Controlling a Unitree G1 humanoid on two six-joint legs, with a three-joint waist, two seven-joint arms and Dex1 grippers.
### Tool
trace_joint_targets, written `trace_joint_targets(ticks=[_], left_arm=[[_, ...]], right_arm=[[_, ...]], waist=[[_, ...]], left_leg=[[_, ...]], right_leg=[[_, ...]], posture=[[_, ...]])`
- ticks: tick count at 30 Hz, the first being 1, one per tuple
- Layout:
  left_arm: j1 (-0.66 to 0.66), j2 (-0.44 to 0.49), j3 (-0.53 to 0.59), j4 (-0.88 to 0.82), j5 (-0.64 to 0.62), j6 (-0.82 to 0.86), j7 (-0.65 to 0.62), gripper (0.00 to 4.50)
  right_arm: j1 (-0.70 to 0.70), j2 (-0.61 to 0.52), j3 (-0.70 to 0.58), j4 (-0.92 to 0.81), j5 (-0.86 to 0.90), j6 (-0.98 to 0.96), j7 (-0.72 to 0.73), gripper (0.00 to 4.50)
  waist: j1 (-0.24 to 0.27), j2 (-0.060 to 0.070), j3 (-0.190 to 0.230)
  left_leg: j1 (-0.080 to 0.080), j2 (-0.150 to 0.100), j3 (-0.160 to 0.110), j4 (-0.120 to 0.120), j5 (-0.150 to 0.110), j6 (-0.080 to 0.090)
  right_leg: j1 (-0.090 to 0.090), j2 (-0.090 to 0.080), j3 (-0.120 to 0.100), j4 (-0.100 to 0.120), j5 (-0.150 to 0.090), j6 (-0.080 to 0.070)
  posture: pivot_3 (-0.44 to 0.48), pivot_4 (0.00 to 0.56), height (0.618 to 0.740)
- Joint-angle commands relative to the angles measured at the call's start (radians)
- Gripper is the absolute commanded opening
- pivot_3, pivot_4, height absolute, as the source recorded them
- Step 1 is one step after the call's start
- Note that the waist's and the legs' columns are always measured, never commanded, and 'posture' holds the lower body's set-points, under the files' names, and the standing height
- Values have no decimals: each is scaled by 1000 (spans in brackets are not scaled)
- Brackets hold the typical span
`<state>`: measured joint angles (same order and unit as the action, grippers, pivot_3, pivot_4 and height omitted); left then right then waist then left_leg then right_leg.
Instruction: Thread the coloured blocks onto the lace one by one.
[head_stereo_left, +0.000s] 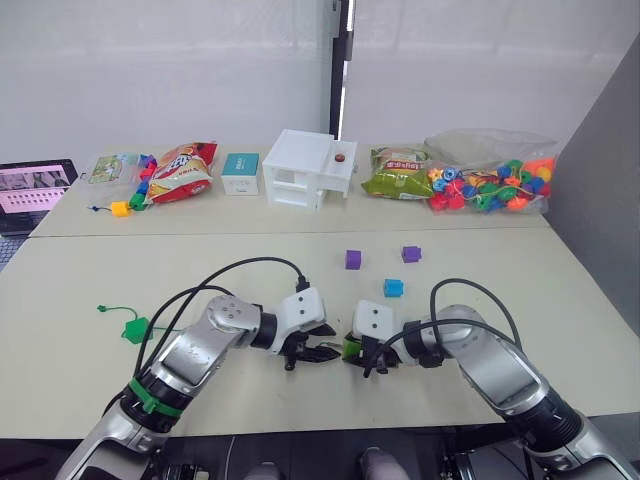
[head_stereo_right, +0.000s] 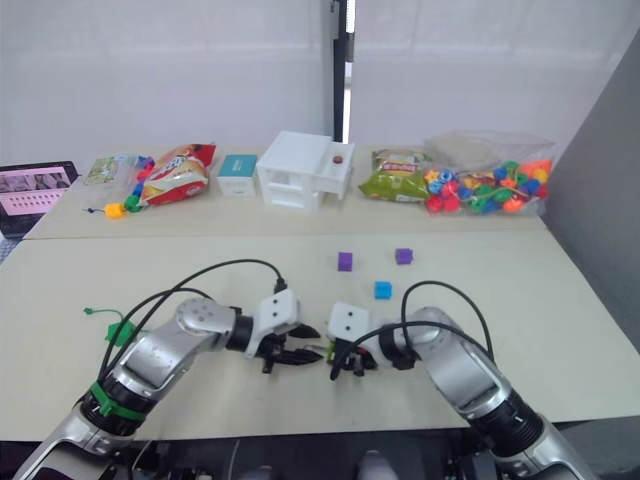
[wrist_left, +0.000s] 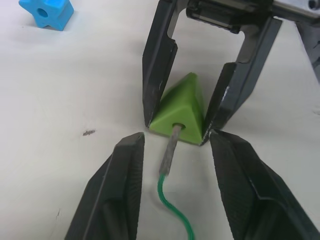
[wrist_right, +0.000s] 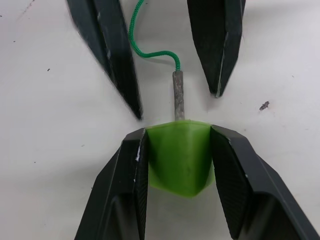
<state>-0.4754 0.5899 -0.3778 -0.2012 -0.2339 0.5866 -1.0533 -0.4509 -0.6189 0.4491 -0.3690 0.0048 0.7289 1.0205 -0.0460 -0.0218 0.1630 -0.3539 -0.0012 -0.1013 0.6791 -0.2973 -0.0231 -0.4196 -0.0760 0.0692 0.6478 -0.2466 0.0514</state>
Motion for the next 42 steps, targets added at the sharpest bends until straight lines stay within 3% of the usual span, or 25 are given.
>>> trace_joint_targets(ticks=[1, 13, 20, 42], left_arm=[[28, 43, 42, -22, -12, -30, -25, 2168], [77, 15, 28, 66, 40, -113, 30, 2168], [88, -12, 20, 77, 41, -128, 20, 16], [-5, -104, -49, 45, 56, -103, -3, 16]], right_arm=[[11, -5, 36, -13, 11, 9, 8, 1330], [3, -13, 36, -17, 19, 15, 7, 1330], [-1, -20, 39, -24, 17, 30, 2, 1330], [-11, 8, 69, -18, 14, 63, -42, 1330]], waist=[[1, 0, 0], [3, 0, 0], [4, 0, 0], [3, 0, 0]], left_leg=[[0, 0, 0, 0, 0, 0], [0, 0, 0, 0, 0, 0], [0, 0, 0, 0, 0, 0], [0, 0, 0, 0, 0, 0]], right_leg=[[0, 0, 0, 0, 0, 0], [0, 0, 0, 0, 0, 0], [0, 0, 0, 0, 0, 0], [1, 0, 0, 0, 0, 0]], posture=[[0, 150, 740], [0, 150, 740], [0, 150, 740], [0, 150, 740]])
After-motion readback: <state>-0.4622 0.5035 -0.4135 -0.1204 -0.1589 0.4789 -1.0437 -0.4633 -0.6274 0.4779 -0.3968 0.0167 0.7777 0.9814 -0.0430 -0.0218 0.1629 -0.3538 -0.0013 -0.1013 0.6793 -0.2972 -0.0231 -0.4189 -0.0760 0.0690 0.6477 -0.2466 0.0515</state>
